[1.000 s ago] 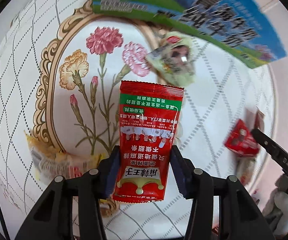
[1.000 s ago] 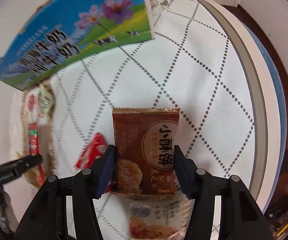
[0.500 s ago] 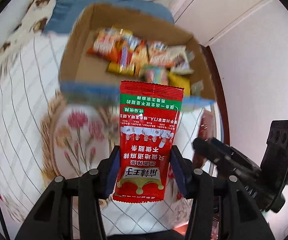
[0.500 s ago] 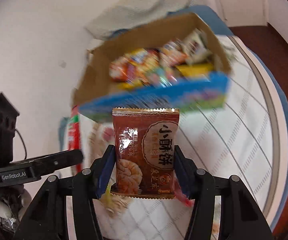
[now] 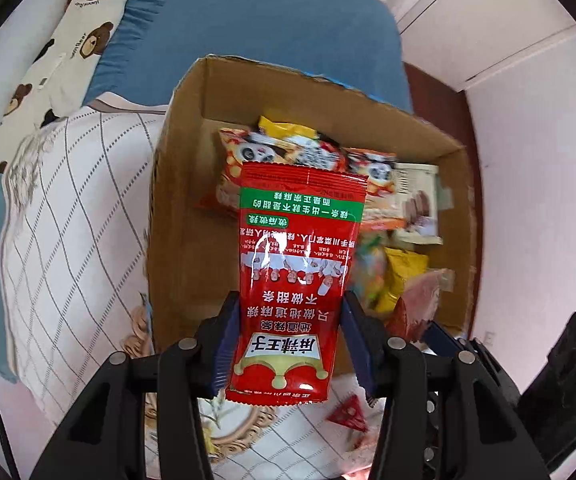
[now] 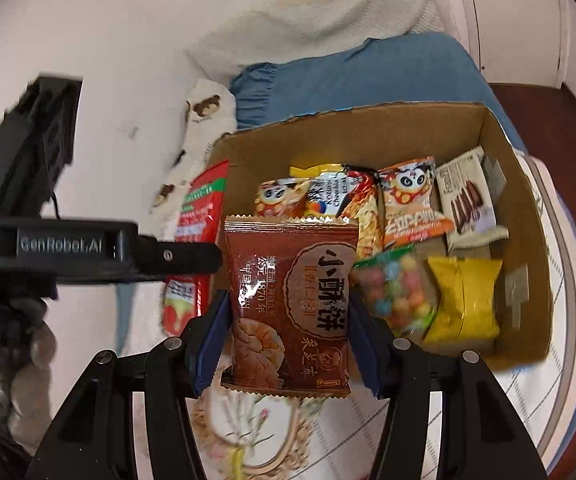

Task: Organize snacks
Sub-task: 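Carry both packs into the box and open both tools to release them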

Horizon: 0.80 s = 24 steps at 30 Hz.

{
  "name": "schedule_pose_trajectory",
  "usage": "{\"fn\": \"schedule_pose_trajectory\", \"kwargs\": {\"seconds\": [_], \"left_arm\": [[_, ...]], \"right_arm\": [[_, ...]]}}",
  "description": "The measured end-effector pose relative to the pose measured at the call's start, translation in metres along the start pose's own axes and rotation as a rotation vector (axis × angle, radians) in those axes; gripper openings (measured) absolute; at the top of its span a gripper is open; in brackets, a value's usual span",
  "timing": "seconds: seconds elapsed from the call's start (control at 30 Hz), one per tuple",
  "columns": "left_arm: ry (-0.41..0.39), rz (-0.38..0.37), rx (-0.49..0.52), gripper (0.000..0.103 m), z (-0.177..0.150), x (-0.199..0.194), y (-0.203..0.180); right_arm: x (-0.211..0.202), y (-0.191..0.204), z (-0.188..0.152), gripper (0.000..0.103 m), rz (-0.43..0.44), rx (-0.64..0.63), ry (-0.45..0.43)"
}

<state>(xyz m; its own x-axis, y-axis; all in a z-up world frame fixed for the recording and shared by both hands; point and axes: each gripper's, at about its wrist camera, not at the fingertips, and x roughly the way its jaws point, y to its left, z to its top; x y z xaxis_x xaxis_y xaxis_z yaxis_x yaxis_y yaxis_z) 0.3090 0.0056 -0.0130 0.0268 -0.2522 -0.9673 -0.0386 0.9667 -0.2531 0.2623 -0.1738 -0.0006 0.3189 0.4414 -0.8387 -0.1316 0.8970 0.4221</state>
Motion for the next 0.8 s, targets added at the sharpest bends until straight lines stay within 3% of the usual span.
{"fn": "schedule_pose_trajectory", "kwargs": {"seconds": [0.2,0.4,0.47,0.53,0.6,0.8], "left_arm": [[0.038,0.066,-0.009,0.047,0.012,0.029,0.006],[0.068,0.057,-0.041,0.049,0.016,0.049,0.012],[0.075,0.051,-0.047,0.057,0.015,0.051,0.013],[0.043,0.083,-0.021,0.073,0.014,0.047,0.011],[0.026,0.12,0.003,0.092,0.012,0.043,0.009],[0.005,0.122,0.023,0.093,0.002,0.036,0.008]], "right_arm": [[0.032,-0.007,0.003,0.059,-0.042,0.002,0.041],[0.055,-0.013,0.006,0.06,-0.074,-0.009,0.071],[0.064,-0.013,0.005,0.069,-0.07,-0.02,0.111],[0.071,-0.013,0.004,0.091,-0.072,-0.038,0.15],[0.076,-0.014,0.002,0.091,-0.104,-0.061,0.174],[0.074,-0.03,-0.001,0.096,-0.161,-0.013,0.177]]}}
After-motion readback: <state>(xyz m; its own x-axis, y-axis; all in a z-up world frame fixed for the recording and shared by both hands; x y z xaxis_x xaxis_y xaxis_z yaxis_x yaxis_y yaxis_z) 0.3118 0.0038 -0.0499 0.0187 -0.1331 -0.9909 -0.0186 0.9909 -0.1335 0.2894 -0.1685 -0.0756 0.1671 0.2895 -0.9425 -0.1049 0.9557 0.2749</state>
